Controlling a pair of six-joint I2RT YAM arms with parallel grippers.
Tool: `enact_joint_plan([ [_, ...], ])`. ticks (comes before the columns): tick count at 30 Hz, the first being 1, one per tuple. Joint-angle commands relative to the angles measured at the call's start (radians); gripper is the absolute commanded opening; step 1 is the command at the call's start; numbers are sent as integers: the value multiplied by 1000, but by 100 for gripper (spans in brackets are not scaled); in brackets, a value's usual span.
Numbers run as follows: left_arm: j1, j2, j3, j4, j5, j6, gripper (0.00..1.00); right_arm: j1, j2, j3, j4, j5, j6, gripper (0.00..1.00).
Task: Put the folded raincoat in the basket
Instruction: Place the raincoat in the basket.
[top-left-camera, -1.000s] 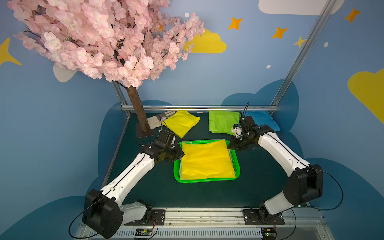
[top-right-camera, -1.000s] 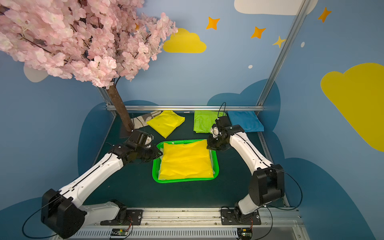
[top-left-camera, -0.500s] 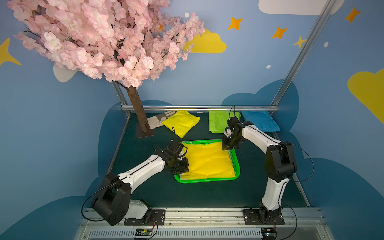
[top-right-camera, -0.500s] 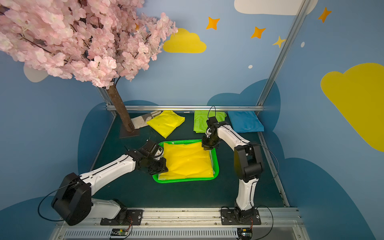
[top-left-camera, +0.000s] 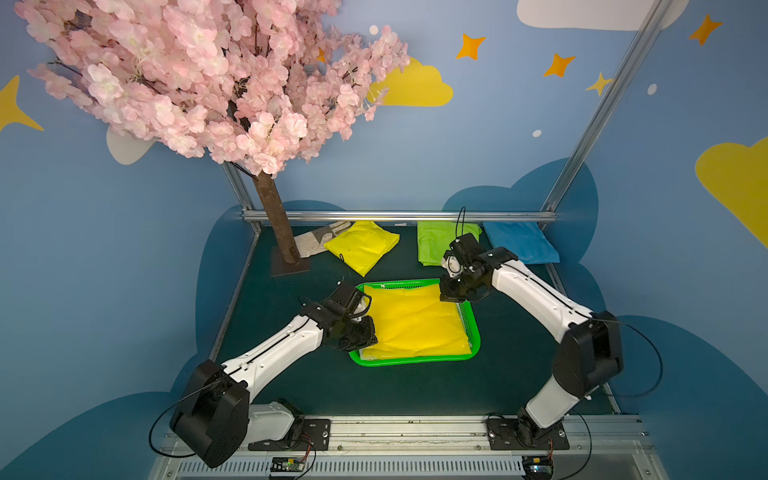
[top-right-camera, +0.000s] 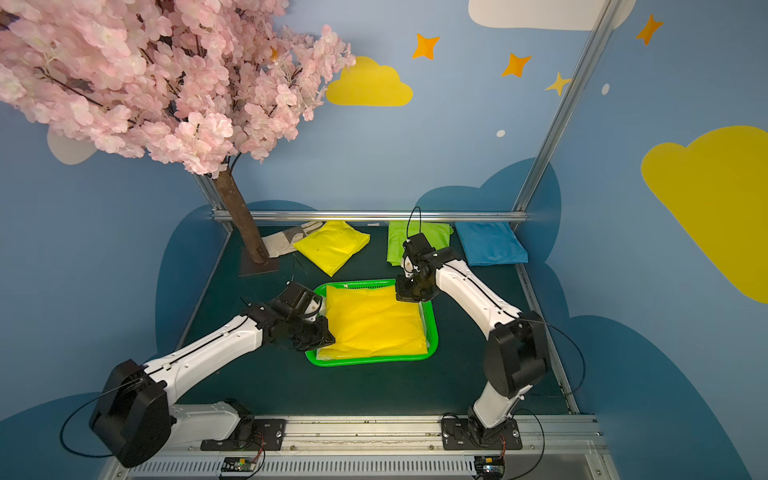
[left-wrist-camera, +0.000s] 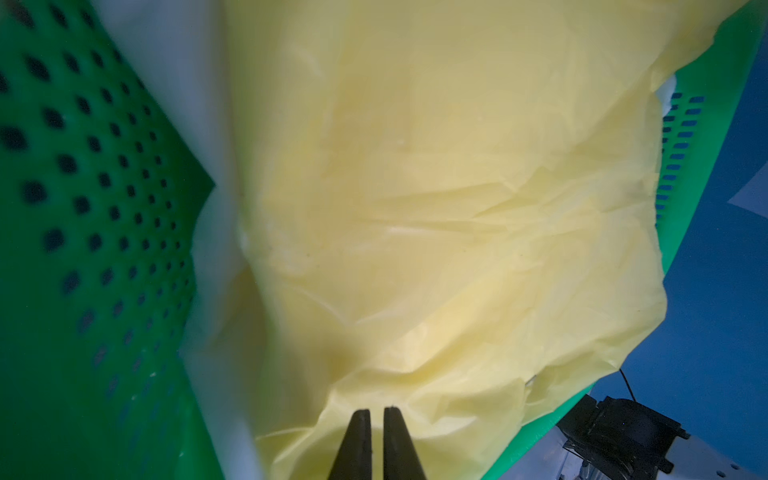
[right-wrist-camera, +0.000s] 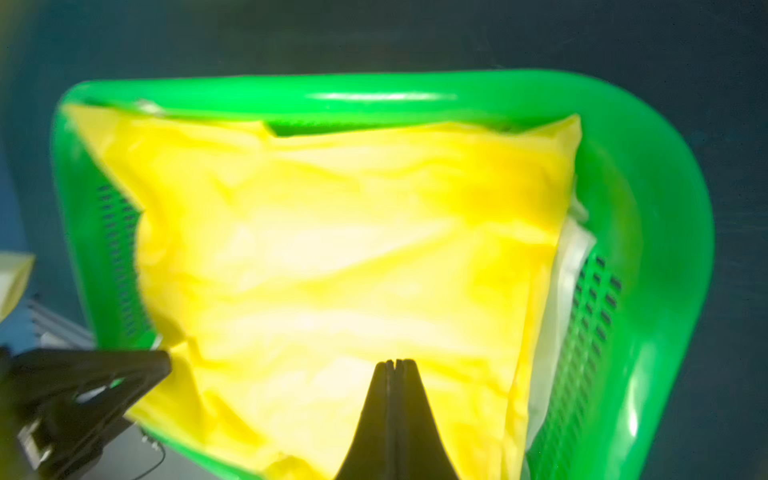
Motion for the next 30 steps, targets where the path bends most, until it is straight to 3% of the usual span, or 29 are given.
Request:
enact_joint_plan([
  [1, -3, -24, 19, -3, 18, -6, 12, 3, -111, -108, -93, -6, 10, 1],
  [5, -5, -18, 2, 15, 25, -10, 12, 9, -189, -250, -110, -25, 19, 0],
  [12, -9, 25, -33, 44, 15, -10, 11, 30, -147, -408, -57, 20, 45, 0],
  [17, -10, 42, -38, 9, -2, 1, 11, 40, -153, -404, -45, 16, 42, 0],
  [24, -9, -6, 2, -24, -17, 7, 13, 46, -315, -421, 26, 12, 73, 2],
  [30, -9, 15, 23, -49, -22, 13, 16, 47, -252, -465, 24, -13, 69, 2],
])
